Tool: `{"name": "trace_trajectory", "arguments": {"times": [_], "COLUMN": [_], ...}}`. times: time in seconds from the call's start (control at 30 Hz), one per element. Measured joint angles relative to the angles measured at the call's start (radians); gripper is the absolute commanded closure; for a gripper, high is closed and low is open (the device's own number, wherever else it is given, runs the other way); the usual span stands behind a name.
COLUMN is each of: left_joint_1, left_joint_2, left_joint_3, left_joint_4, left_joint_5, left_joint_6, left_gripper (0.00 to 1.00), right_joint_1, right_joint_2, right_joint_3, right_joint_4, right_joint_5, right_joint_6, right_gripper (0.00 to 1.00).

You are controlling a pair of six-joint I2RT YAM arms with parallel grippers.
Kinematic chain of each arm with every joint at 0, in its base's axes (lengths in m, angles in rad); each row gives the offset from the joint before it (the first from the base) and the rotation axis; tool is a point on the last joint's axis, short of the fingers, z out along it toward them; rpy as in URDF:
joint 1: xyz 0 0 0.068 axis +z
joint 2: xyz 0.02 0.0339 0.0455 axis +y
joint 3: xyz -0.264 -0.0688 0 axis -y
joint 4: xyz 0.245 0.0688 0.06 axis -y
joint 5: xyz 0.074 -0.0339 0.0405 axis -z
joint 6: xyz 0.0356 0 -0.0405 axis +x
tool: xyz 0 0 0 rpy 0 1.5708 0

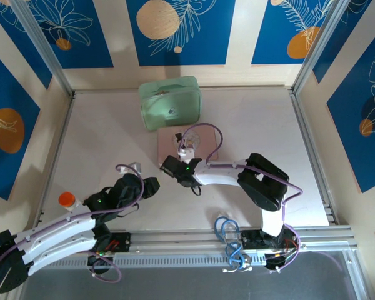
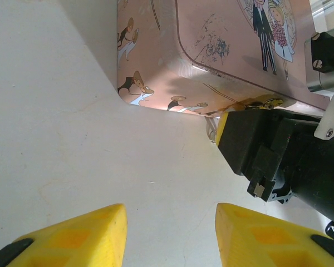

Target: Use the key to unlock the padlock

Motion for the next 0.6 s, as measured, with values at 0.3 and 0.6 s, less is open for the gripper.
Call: {"name": "trace_trajectory", "arguments": {"times": [0.3, 0.6], "left_joint_1": [0.0, -0.002], "left_joint_2": [-0.042, -0.07], "left_joint_3": [-0.077, -0.145], "left_joint_4": [0.095, 0.286], "left_joint_5": [0.009, 0.027], "left_joint_6": [-0.004, 0.014], "left_gripper": [0.48, 0.36], "right_joint_1": [-0.006, -0.082], "right_joint_2": [-0.001, -0.001], "right_joint_3": [0.089, 0.167], "right_joint_4": [-0.157, -0.267], "right_joint_5": [-0.16, -0.41], "right_joint_6": [0.063, 0.088], "right_gripper": [0.91, 0.97]}}
